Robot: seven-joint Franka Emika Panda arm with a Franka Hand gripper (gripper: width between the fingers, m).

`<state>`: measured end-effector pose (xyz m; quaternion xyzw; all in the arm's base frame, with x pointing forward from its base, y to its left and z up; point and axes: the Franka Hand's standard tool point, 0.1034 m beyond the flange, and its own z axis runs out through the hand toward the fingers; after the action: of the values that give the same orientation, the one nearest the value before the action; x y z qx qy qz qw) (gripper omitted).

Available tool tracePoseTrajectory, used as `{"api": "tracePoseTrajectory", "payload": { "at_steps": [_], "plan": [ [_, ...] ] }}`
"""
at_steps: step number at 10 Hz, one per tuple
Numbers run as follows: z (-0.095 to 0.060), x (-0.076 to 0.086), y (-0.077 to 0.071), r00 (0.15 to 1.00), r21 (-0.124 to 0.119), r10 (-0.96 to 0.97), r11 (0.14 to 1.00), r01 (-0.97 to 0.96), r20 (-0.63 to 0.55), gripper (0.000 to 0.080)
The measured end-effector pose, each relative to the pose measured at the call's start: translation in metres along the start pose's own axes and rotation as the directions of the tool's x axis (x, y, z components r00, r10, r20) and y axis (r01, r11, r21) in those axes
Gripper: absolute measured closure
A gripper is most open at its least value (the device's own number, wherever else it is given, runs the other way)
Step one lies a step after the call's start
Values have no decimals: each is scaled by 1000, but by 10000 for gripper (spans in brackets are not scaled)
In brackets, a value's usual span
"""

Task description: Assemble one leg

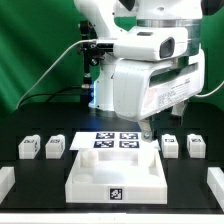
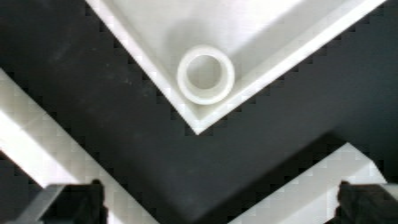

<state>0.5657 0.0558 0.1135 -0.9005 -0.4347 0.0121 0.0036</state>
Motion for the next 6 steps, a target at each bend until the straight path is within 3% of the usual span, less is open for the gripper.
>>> {"api": "tracePoseTrajectory", "payload": {
  "at_steps": [6],
  "plan": [
    [0,0,0,1000,0,-13,1000,13,0,150]
  ]
}}
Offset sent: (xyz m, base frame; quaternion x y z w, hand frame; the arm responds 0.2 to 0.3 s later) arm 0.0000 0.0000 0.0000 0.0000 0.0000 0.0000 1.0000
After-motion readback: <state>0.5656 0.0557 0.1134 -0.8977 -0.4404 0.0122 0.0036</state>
